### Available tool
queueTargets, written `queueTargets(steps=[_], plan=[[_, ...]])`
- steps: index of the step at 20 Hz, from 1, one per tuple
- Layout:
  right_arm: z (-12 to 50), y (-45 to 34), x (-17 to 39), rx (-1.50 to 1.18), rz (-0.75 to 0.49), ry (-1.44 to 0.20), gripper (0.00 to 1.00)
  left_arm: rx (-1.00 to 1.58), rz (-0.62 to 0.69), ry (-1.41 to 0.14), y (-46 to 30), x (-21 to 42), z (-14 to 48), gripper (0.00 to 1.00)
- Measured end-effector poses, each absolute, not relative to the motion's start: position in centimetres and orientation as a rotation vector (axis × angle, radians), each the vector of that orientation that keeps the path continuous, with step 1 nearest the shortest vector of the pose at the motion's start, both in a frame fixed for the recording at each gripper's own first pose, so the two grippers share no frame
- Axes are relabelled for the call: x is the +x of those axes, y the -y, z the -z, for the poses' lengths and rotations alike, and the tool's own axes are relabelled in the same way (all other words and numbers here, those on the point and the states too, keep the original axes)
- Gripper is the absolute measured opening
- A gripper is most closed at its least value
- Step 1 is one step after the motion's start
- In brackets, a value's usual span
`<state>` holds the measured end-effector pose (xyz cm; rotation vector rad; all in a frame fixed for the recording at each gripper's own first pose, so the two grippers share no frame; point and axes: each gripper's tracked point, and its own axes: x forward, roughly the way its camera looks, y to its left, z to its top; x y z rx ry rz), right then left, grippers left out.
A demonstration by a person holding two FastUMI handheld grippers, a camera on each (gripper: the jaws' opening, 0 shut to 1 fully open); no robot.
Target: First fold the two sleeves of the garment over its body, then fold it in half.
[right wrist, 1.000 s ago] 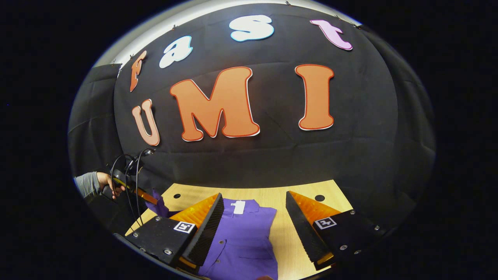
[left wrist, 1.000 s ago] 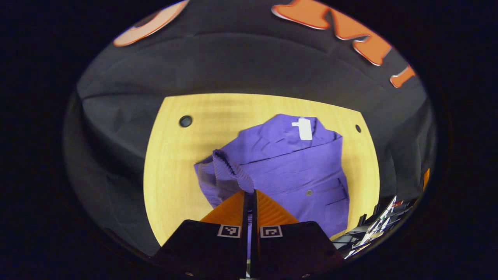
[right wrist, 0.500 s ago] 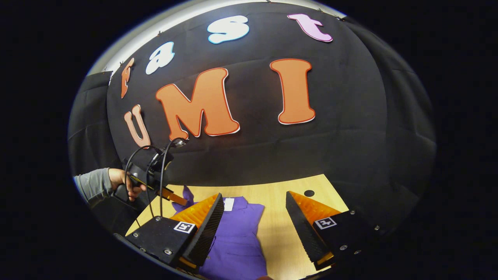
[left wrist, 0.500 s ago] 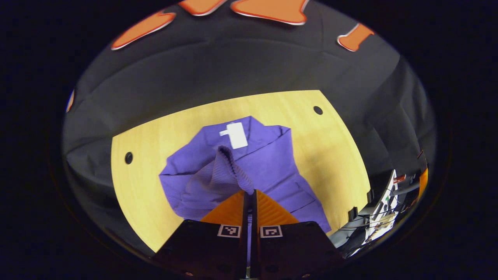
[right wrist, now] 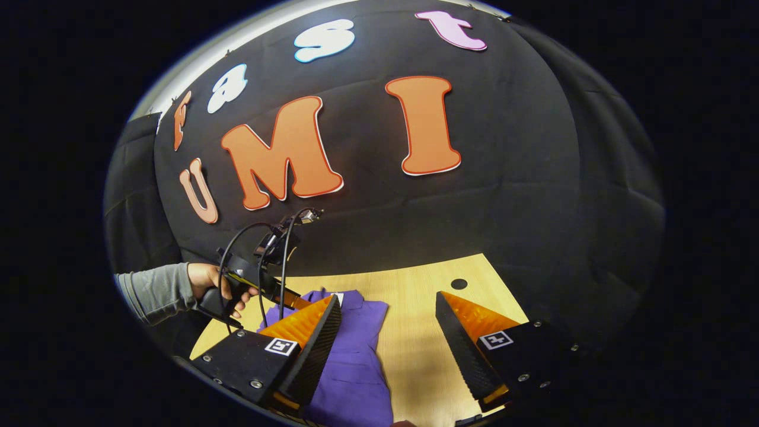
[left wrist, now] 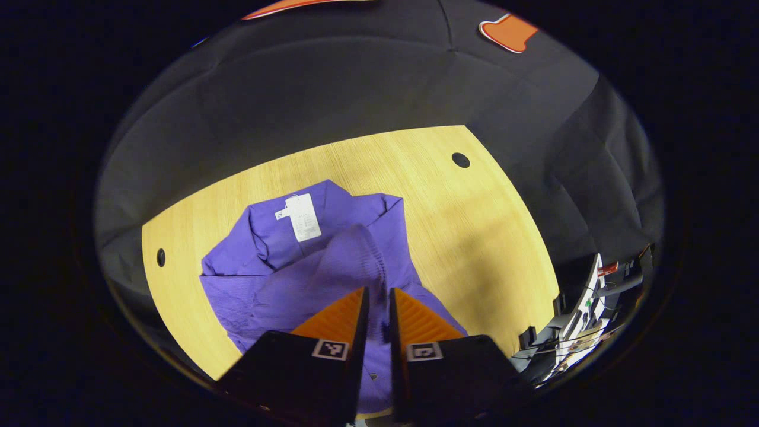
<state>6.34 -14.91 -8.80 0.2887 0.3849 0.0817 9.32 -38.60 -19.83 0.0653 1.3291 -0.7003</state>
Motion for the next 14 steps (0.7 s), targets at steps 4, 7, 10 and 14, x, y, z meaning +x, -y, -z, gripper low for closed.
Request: queueTargets(steps=[4, 7, 10, 14], plan=[[9.7, 13.8, 6.5, 0.259, -0.098, -0.41, 0.96, 0.059, 0.688, -1.257, 36.5, 9.2, 18.7, 0.69], [11.1, 12.4, 6.1, 0.236, -0.114, -0.453, 0.95, 0.07, 0.634, -1.217, 32.0, 8.5, 18.0, 0.96], [13.7, 10.3, 5.4, 0.217, -0.136, -0.532, 0.95, 0.09, 0.549, -1.203, 26.2, 6.7, 18.4, 0.97], [17.4, 8.0, 3.8, 0.189, -0.144, -0.639, 0.96, 0.053, 0.397, -1.236, 18.3, 2.8, 21.2, 0.99]])
